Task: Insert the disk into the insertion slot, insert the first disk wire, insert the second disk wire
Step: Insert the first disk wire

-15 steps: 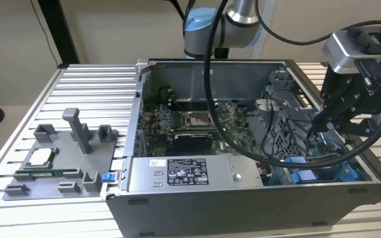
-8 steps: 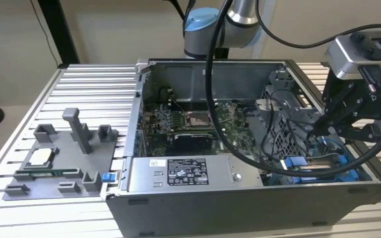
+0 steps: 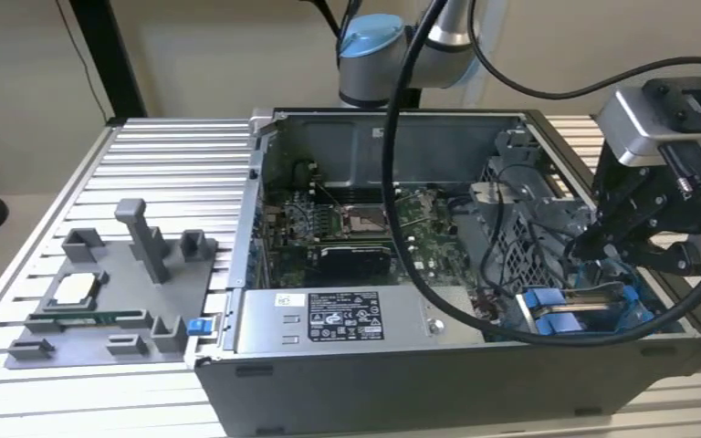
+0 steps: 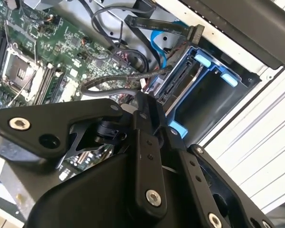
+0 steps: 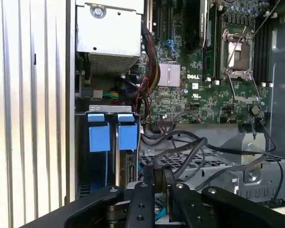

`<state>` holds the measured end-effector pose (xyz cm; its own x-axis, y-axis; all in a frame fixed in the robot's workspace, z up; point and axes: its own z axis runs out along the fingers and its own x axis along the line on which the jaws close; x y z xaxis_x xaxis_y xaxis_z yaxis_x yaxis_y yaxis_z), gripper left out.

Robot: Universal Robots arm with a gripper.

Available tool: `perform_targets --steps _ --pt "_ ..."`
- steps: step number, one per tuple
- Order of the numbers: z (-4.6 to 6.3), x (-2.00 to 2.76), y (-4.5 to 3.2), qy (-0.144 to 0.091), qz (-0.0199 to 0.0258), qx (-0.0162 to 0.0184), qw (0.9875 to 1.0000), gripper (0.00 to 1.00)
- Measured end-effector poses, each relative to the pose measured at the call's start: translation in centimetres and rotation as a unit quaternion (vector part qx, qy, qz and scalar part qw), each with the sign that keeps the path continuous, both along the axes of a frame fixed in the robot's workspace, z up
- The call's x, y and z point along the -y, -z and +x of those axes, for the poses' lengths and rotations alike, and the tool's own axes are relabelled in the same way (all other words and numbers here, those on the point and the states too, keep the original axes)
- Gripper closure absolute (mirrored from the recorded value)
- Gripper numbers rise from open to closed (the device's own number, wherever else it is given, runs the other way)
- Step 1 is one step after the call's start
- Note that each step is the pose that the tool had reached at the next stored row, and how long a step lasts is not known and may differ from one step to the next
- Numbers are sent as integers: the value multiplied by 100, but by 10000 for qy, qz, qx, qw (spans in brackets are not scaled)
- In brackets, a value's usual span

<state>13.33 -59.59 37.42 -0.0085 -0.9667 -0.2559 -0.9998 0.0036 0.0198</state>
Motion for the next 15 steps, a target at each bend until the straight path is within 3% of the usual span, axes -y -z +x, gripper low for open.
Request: perform_targets --steps 7,13,15 --pt "33 38 70 -11 -11 44 10000 100" --pt "36 39 71 -21 -8 61 10000 100" --pt "35 40 79 -21 -8 98 9999 100"
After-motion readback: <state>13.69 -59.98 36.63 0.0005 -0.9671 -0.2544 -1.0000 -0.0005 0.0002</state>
